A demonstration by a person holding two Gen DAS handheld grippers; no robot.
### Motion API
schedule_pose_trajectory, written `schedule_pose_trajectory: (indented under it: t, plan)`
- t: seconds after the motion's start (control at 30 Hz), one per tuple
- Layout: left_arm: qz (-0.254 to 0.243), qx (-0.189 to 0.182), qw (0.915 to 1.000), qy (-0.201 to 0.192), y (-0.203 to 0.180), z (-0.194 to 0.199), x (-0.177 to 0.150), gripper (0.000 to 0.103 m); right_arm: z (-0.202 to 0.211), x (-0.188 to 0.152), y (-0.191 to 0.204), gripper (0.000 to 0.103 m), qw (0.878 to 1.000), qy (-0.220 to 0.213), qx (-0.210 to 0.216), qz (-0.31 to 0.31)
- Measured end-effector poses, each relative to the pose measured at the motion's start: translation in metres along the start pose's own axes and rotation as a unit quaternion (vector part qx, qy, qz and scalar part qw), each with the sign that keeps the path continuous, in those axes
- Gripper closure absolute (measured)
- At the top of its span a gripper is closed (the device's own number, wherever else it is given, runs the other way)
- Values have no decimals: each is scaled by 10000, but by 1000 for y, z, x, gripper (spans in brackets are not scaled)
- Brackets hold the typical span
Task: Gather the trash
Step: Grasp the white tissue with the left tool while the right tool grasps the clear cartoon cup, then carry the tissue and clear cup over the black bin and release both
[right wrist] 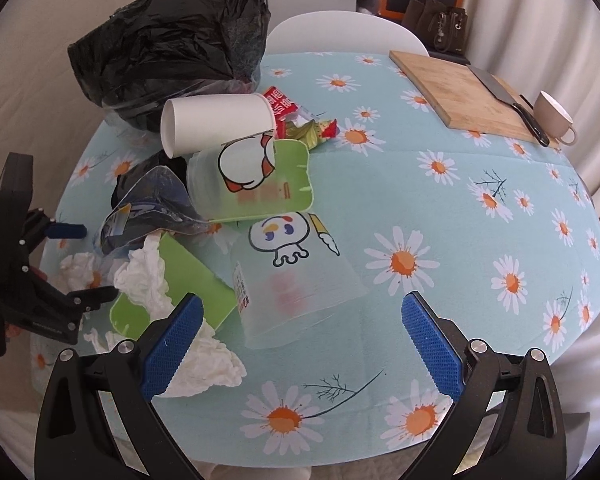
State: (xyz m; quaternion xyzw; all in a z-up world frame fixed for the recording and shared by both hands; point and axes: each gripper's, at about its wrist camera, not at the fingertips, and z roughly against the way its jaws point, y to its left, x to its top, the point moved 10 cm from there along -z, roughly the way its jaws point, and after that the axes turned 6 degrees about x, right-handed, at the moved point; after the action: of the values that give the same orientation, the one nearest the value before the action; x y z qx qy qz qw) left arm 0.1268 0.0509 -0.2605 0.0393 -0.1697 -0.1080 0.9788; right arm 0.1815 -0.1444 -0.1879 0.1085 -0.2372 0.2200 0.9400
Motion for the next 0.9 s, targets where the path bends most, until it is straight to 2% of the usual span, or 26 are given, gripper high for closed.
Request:
schedule_pose_trajectory:
  t: [0.07,0.17,0.33,0.43,0.5,0.6,0.63,0.67,0.77,0.9]
  plan:
    - [-63,-11,9999,-90,-2,-1,4,4,-6,3,0,8,9998,46,65,158]
    - [-55,-3,10000,25,-3,-2,8,4,-17,7,0,8,9990,125,188,373]
    - [69,42,9998,205,-8,-5,11,4,-37,3,1,9,9934,548,642,771]
    - [171,70,9993,310,-9,-6,14,6,-42,0,1,10,9889,644,992,903]
    - [184,75,9993,317,-11,-2,17,15,-45,-3,0,33,9857,755,1211,895]
    - [210,64,9993,290,-26,6,28,59,-42,0,-2,38,9826,654,1482,904]
    - [274,28,9991,315,-28,7,30,85,-41,1,-3,39,9818,620,1529,942]
    - [343,-19,9987,368,-32,7,32,91,-41,2,-5,39,9808,624,1564,985]
    - [398,130,9985,364,-38,8,38,93,-39,5,-11,39,9785,605,1687,1023]
    - [761,117,9968,208,-42,20,47,94,-31,12,-18,39,9762,444,1856,1034]
